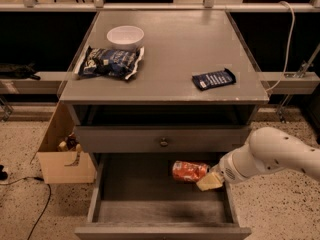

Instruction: Place coke can into middle drawer

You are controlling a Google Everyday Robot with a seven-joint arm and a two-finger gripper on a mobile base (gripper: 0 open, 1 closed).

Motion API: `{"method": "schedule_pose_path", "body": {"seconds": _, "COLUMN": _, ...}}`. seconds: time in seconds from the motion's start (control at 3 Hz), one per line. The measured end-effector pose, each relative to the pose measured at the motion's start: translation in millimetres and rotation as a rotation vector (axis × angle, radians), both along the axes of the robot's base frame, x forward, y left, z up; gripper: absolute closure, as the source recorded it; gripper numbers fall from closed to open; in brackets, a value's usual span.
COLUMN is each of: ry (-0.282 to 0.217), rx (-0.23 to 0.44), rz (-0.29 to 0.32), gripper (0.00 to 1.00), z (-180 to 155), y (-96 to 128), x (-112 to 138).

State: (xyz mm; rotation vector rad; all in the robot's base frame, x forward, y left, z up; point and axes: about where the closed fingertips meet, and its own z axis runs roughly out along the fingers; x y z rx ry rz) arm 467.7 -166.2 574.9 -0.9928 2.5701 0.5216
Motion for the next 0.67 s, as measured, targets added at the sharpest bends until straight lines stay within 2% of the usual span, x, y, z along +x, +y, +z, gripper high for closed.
{"method": "schedule_pose_path", "body": {"seconds": 0.67, "ry": 0.121, "rx": -0.002, "rz": -0.014, "gripper": 1.0, "z": -68.8, "y": 25.4, "x": 17.6}}
